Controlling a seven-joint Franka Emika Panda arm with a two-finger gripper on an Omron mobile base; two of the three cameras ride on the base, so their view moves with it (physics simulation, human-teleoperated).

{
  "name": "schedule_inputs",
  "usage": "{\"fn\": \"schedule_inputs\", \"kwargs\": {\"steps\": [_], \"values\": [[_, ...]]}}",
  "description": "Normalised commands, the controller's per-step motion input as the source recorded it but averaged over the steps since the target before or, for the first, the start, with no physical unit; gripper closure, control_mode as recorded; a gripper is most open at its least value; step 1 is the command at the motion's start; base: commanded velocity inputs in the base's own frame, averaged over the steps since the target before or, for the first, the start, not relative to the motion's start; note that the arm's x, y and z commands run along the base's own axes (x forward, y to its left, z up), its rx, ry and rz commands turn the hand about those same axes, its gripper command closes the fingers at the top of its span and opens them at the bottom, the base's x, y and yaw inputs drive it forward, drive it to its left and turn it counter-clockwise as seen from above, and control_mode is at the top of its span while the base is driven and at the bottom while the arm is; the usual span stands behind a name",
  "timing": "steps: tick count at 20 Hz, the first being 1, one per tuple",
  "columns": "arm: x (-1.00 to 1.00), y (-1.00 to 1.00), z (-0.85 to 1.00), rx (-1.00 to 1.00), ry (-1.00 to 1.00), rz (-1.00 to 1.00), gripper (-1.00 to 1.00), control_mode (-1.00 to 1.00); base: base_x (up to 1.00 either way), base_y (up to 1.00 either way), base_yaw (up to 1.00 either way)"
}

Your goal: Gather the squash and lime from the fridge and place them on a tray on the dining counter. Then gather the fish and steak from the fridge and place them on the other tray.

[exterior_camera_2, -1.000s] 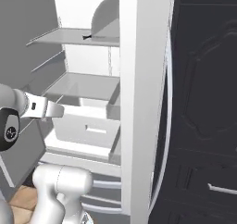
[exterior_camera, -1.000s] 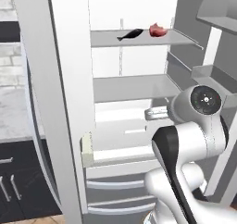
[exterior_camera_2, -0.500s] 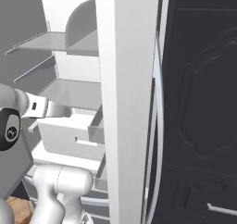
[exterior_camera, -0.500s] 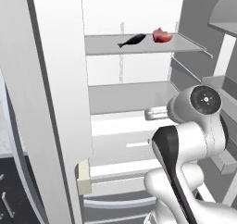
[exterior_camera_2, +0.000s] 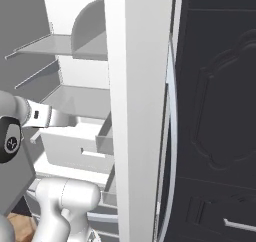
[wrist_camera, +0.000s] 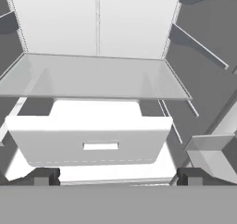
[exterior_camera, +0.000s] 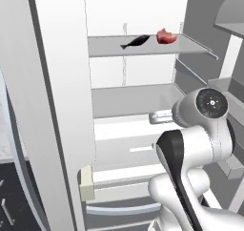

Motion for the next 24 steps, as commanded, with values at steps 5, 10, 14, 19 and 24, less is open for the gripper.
{"fn": "schedule_inputs", "kwargs": {"steps": [5,10,14,19,24], "values": [[0.01,-0.01,0.1,0.0,0.0,0.0,-1.0,-1.0,0.01,0.0,0.0],[0.0,-0.16,0.66,0.0,-0.03,0.0,-1.0,-1.0,0.0,0.0,0.0],[0.05,-0.03,0.7,0.0,-0.06,0.0,-1.0,-1.0,0.0,0.0,0.0],[0.16,0.0,0.6,-0.05,-0.05,0.0,-1.0,-1.0,0.0,0.0,0.0],[-0.03,0.0,0.52,-0.1,-0.07,0.0,-1.0,-1.0,0.0,0.0,0.0]]}}
